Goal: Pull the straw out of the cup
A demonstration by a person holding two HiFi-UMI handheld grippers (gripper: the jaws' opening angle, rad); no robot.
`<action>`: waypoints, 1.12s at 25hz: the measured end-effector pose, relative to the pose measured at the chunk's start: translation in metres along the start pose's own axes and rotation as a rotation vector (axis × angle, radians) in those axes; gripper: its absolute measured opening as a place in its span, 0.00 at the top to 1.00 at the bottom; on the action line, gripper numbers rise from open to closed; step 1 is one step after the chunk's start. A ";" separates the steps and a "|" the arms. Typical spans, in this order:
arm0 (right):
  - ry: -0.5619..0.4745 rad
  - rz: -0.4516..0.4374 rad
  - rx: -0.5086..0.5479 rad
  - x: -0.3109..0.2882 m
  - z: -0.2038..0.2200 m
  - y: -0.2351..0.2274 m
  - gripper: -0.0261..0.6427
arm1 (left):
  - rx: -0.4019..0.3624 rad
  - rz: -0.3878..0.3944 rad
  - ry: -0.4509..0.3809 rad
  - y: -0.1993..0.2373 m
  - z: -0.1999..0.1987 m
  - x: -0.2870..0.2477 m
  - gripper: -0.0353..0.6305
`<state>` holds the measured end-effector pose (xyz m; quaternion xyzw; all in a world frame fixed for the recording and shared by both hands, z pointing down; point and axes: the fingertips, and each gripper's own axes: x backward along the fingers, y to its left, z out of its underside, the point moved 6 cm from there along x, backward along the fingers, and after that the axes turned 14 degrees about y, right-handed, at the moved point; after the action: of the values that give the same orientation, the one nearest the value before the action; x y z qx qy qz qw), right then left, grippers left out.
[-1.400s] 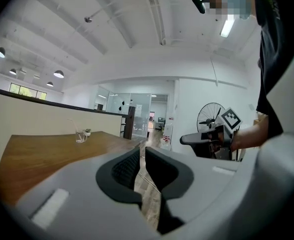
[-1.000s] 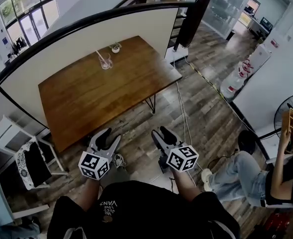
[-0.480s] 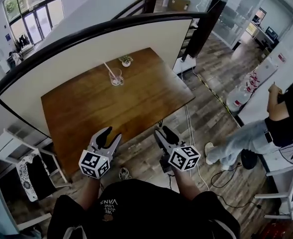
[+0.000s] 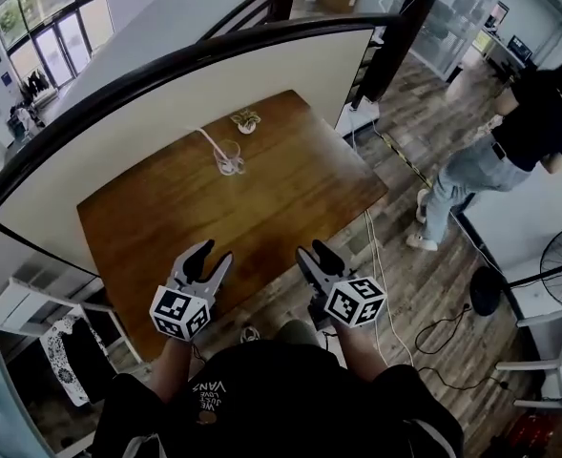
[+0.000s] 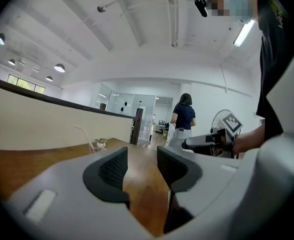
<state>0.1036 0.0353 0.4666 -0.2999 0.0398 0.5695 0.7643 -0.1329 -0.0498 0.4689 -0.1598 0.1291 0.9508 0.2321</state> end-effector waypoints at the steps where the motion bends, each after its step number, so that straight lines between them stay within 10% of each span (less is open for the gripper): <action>1: 0.003 0.002 -0.003 -0.004 -0.001 -0.002 0.70 | 0.004 0.002 0.003 0.004 0.001 -0.003 0.69; 28: 0.200 -0.205 0.058 -0.169 -0.100 -0.113 0.70 | 0.174 -0.224 0.037 0.120 -0.030 -0.133 0.69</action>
<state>0.1737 -0.1777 0.5001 -0.3353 0.1017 0.4543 0.8190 -0.0723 -0.2157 0.5105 -0.1701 0.1968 0.9009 0.3475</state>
